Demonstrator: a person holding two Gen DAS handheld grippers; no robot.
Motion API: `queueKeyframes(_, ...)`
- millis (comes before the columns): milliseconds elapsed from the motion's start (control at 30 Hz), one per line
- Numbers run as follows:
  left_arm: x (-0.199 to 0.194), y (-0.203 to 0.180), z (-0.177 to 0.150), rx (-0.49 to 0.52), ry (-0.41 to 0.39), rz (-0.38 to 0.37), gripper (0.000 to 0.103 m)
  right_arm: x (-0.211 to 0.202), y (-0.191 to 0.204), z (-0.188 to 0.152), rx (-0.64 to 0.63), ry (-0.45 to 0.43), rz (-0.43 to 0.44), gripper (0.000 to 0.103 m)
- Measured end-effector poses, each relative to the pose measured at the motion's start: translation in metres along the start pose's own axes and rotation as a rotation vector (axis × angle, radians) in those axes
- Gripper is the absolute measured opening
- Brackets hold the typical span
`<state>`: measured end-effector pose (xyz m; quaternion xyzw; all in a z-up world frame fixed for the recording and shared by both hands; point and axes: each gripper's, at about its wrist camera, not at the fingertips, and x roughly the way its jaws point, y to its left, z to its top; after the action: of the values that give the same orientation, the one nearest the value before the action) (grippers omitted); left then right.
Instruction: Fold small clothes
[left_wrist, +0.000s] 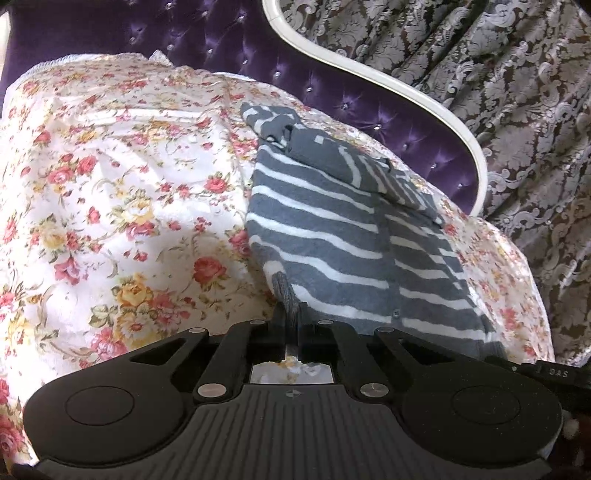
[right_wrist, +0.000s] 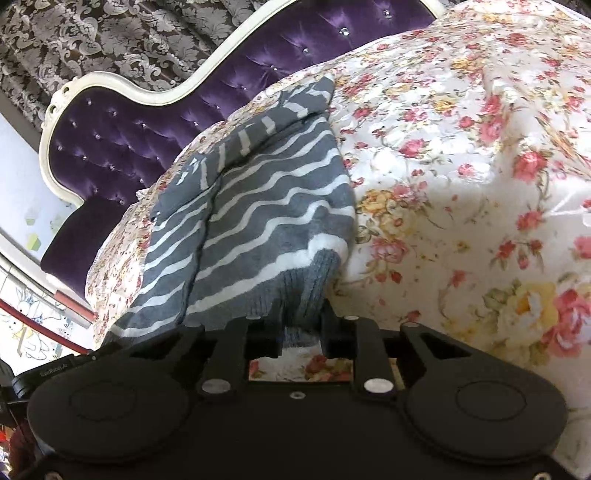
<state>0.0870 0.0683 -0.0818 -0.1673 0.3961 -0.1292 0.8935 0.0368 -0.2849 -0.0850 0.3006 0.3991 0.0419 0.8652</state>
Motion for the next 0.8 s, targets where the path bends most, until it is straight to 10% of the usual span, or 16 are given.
queueKeyframes(267,0.002,0.004,0.0,-0.007,0.013,0.003,0.005,-0.001,-0.001,0.001,0.005,-0.003,-0.006,0.053)
queueKeyframes(300,0.003,0.005,-0.001,-0.008,0.019,0.004,0.005,-0.001,0.0,0.001,-0.002,-0.003,-0.012,0.05)
queueKeyframes(367,0.007,0.006,-0.002,-0.013,0.035,0.003,0.005,0.001,0.002,0.0,-0.024,-0.003,-0.033,0.012)
queueKeyframes(500,0.012,0.009,-0.004,-0.023,0.062,0.0,0.008,-0.003,0.005,0.0,-0.063,-0.023,-0.081,0.012)
queueKeyframes(667,0.016,0.009,-0.003,-0.042,0.057,-0.021,0.04,-0.003,0.005,0.0,-0.07,-0.019,-0.067,0.012)
queueKeyframes(800,0.021,0.006,-0.001,-0.034,0.063,-0.022,0.028,-0.003,0.007,0.0,-0.076,-0.022,-0.051,0.012)
